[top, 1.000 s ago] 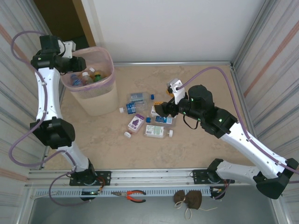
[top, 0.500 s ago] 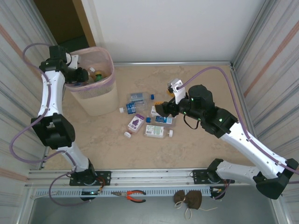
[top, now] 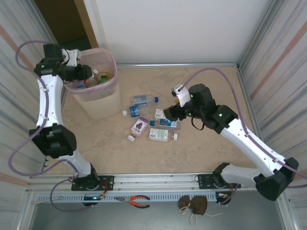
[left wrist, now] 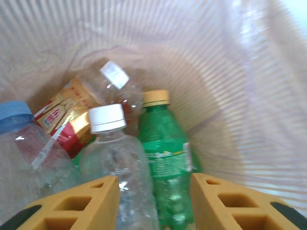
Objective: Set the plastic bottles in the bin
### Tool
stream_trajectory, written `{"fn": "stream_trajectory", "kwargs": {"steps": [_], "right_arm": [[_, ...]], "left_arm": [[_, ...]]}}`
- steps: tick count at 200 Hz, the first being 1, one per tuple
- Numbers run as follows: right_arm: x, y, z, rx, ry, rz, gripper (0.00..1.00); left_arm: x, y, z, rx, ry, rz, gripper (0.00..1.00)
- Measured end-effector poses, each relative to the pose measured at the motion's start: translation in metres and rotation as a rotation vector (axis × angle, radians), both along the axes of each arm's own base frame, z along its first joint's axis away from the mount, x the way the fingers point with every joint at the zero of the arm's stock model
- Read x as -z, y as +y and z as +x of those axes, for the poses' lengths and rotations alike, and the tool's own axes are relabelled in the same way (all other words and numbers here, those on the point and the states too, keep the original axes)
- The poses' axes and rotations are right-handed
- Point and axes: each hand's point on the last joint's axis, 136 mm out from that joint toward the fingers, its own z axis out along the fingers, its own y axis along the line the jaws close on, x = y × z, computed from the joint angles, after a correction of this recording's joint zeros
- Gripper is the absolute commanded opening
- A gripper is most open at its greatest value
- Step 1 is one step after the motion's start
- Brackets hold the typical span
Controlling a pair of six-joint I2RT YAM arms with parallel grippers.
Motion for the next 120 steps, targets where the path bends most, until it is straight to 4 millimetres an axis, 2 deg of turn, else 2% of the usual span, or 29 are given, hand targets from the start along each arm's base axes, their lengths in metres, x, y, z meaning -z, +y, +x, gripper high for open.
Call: {"fn": "stream_trajectory", "kwargs": {"steps": [25, 51, 78, 120], "right_arm": [[0.034, -0.004, -0.009, -0.086, 0.034, -0.130, 0.70], [0.085, -0.016, -0.027, -0.197, 0.071, -0.296, 0.69], [0.138, -0.034, -0.052, -0.330, 0.105, -0.471, 0.69], [0.178, -0.054, -0.064, -0.446, 0.095, -0.620, 0.71]], "left_arm": [[-0.033, -0.014, -0.015, 0.031, -0.079, -0.051, 0.44], [-0.058, -0.026, -0.032, 0.058, -0.150, -0.098, 0.45], [-0.066, -0.035, -0.050, 0.076, -0.175, -0.140, 0.45], [-0.065, -0.046, -0.067, 0.089, -0.185, -0.200, 0.45]]}}
